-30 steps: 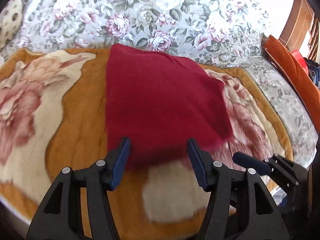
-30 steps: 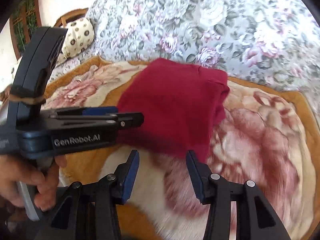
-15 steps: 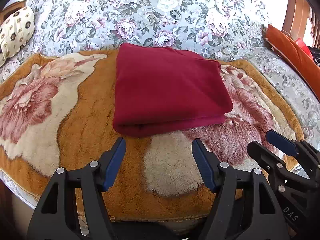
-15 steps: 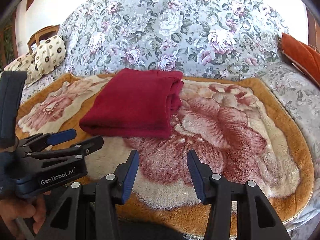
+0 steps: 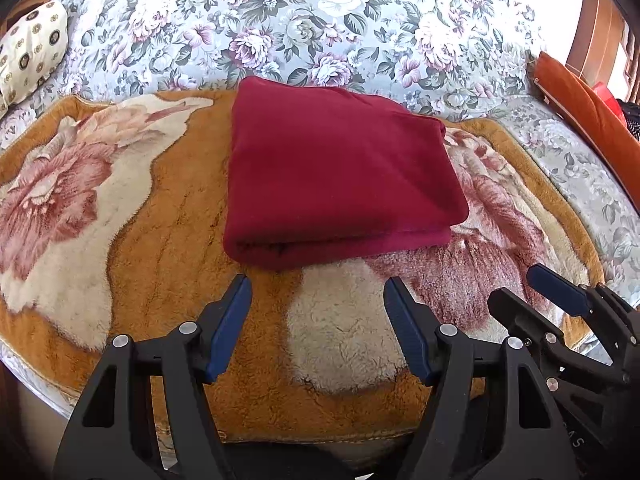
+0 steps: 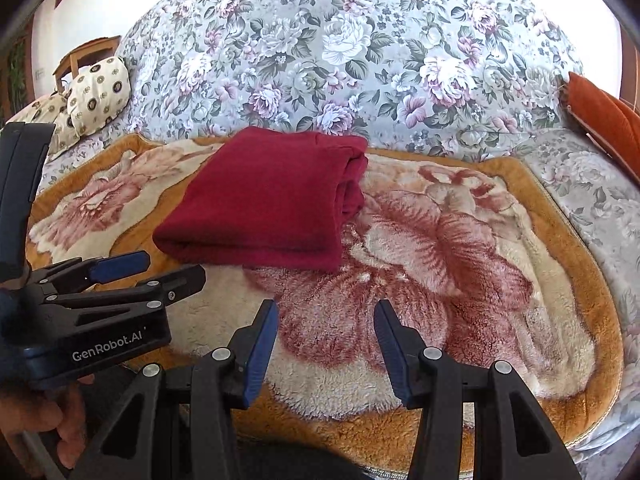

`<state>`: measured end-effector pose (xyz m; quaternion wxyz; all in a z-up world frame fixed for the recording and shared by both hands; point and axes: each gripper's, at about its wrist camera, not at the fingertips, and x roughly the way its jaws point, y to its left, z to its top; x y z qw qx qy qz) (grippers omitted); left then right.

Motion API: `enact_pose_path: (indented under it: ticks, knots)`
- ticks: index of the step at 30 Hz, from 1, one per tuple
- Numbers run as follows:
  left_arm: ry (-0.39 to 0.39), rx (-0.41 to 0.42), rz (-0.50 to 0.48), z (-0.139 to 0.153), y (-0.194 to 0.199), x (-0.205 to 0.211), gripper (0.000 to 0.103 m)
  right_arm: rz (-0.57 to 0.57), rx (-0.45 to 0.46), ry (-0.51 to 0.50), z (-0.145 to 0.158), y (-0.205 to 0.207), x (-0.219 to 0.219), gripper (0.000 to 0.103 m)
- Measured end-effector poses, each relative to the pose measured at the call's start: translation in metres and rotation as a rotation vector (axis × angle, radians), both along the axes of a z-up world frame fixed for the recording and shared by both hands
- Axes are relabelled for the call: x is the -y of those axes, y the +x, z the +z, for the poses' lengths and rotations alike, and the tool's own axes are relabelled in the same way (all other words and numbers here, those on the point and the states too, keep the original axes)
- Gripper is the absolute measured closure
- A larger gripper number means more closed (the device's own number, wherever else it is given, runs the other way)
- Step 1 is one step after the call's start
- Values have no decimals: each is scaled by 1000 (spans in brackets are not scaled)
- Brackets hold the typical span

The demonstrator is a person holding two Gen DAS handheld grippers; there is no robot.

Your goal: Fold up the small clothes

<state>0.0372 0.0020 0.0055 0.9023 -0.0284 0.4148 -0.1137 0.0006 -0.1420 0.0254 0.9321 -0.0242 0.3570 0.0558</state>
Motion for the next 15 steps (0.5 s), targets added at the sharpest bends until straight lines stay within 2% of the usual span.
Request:
enact_pose_path:
  ticks: [15]
  knots:
    - [-8,-36,3,-6,6,0,34,-8,-37,23,-4,6,4,55]
